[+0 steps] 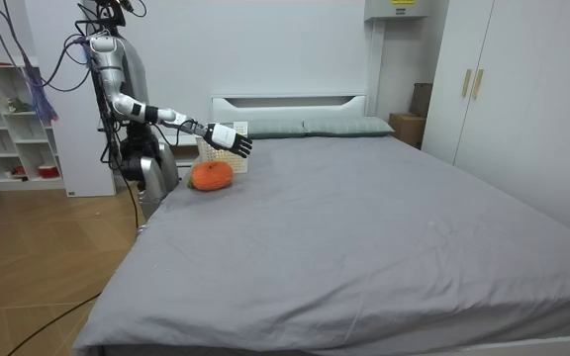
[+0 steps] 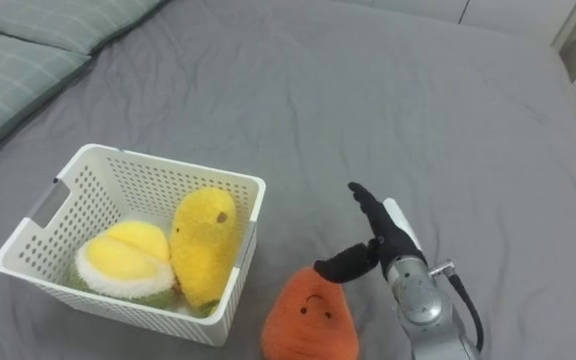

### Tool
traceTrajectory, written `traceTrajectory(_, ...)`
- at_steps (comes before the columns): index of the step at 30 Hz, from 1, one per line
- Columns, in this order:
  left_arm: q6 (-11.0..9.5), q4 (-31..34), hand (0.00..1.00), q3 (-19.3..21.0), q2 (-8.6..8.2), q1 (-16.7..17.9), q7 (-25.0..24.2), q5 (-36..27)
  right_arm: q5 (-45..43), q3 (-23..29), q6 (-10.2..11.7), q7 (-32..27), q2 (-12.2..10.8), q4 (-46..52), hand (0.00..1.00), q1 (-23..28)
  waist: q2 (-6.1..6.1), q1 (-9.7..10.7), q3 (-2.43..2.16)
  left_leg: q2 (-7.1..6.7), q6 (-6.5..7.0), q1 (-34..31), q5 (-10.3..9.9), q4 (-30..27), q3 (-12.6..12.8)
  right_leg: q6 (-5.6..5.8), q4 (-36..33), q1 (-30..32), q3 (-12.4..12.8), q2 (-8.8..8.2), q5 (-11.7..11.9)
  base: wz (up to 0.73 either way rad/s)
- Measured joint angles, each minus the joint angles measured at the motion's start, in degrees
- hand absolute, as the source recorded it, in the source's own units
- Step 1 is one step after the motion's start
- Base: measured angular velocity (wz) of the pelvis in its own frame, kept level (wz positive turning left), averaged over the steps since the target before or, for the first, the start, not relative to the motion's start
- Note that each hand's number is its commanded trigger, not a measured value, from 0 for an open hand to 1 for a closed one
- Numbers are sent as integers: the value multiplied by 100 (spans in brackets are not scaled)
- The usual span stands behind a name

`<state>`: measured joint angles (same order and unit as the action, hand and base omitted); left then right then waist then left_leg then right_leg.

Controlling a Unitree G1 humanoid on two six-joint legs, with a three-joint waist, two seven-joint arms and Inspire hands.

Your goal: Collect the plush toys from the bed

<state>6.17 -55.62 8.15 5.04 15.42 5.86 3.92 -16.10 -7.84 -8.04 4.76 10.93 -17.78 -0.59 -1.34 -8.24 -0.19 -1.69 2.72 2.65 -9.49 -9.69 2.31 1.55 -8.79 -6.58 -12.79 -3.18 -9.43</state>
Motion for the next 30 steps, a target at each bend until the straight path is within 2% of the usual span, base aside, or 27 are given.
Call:
traceTrajectory(7,-9,-6,0,-11,22,96,14,4,-222,-237,-6,297,6,0,0,211,-55,0,-2,0,-2,23,1,5,-26,0,3,-38,-23,3,0,1)
traceTrajectory(10,3,-48,0,-46,91,149,22,1,-240,-371,-27,454,22,-5,0,241,-142,-9,25,-3,-5,1,2,-1,-65,0,13,-33,-43,6,0,4)
traceTrajectory(15,254,-178,0,-287,128,162,16,11,-286,-592,-87,926,27,-29,0,239,-233,-16,49,-5,-7,-21,-1,2,-81,0,27,-18,-33,12,-1,0)
traceTrajectory(18,320,-206,0,-416,140,181,-8,20,-298,-658,-97,1146,20,-279,0,167,-242,-18,54,-5,-7,-23,0,2,-85,-1,26,-21,-38,13,-1,0)
traceTrajectory(21,343,-218,0,-507,154,179,-51,15,-310,-667,-200,1363,16,-388,0,168,-243,-20,55,-4,-8,-24,0,3,-87,0,25,-20,-39,14,-1,0)
traceTrajectory(30,444,-232,0,-504,157,178,-174,16,-473,-662,-275,1736,18,-395,0,55,-301,-25,63,-8,-8,-29,-1,-1,-77,4,49,-24,-34,11,-6,0)
